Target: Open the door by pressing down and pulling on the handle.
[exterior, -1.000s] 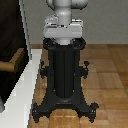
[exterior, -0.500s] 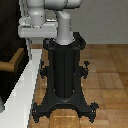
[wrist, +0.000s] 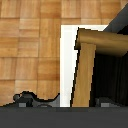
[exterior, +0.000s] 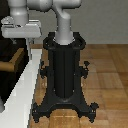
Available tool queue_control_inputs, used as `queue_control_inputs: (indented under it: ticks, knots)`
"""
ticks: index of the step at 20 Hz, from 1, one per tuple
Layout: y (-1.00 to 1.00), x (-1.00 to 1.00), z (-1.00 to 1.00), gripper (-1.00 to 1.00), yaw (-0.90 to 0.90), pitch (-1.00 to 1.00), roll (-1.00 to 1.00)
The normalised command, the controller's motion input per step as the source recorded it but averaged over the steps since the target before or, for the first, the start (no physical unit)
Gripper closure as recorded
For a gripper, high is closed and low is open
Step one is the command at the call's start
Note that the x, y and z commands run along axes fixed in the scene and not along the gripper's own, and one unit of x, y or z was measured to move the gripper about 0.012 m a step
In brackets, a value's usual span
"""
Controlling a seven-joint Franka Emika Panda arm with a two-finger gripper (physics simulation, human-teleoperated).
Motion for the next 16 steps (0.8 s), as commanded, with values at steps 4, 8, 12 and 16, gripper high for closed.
queue_control_inputs:
  ticks: [4,8,12,16]
  knots:
    - [-0.50,0.00,0.00,-1.00,0.00,0.00,0.00]
    - [0.00,0.25,0.00,-1.00,0.00,0.00,0.00]
    - [0.00,0.00,0.00,-1.00,0.00,0.00,0.00]
    - [-0.50,0.00,0.00,-1.00,0.00,0.00,0.00]
